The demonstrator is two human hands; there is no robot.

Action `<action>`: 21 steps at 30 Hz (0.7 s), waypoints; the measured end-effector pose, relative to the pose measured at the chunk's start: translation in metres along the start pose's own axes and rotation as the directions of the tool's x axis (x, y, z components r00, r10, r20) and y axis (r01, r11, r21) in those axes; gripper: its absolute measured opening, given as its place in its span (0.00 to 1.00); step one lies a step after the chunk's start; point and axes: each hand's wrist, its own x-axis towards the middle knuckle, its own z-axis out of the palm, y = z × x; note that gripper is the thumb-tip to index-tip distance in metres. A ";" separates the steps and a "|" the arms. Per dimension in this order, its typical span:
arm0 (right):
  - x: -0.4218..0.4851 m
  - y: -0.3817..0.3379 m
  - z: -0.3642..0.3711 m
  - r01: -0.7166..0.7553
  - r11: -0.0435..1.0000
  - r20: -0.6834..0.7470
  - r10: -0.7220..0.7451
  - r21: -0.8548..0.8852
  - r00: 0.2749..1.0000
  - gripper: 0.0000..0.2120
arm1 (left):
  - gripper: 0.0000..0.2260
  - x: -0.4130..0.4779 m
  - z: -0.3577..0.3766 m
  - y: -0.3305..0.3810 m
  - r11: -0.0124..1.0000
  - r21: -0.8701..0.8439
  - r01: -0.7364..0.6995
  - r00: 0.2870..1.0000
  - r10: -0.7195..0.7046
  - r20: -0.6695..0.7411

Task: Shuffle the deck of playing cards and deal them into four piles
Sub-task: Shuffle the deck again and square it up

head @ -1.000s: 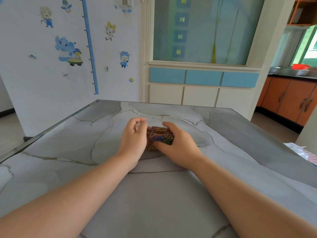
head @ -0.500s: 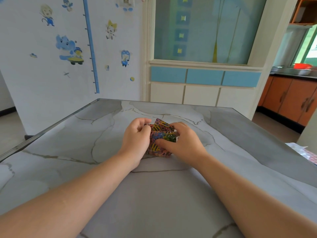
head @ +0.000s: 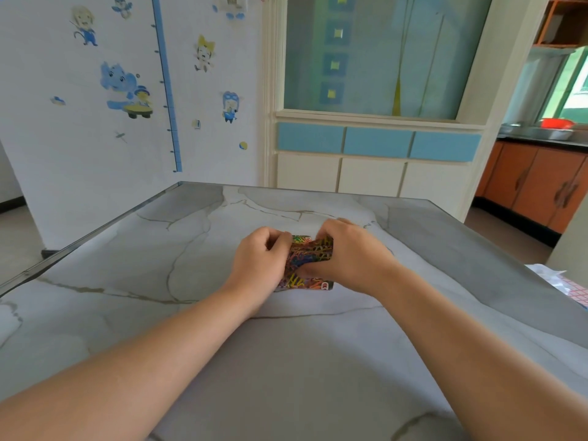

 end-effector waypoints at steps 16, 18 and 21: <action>0.002 0.010 0.015 -0.106 0.923 0.146 0.055 0.370 0.988 0.07 | 0.10 0.007 -0.005 -0.004 0.990 -0.090 0.108 0.989 -0.097 0.113; 0.003 0.029 0.012 -0.340 0.724 0.189 0.285 0.600 0.940 0.08 | 0.08 0.017 -0.011 -0.010 0.994 0.025 0.106 0.987 -0.108 0.122; 0.002 0.045 0.009 -0.461 0.350 0.330 0.375 0.815 0.867 0.12 | 0.18 0.036 -0.011 -0.014 0.966 0.236 0.106 0.959 -0.162 0.232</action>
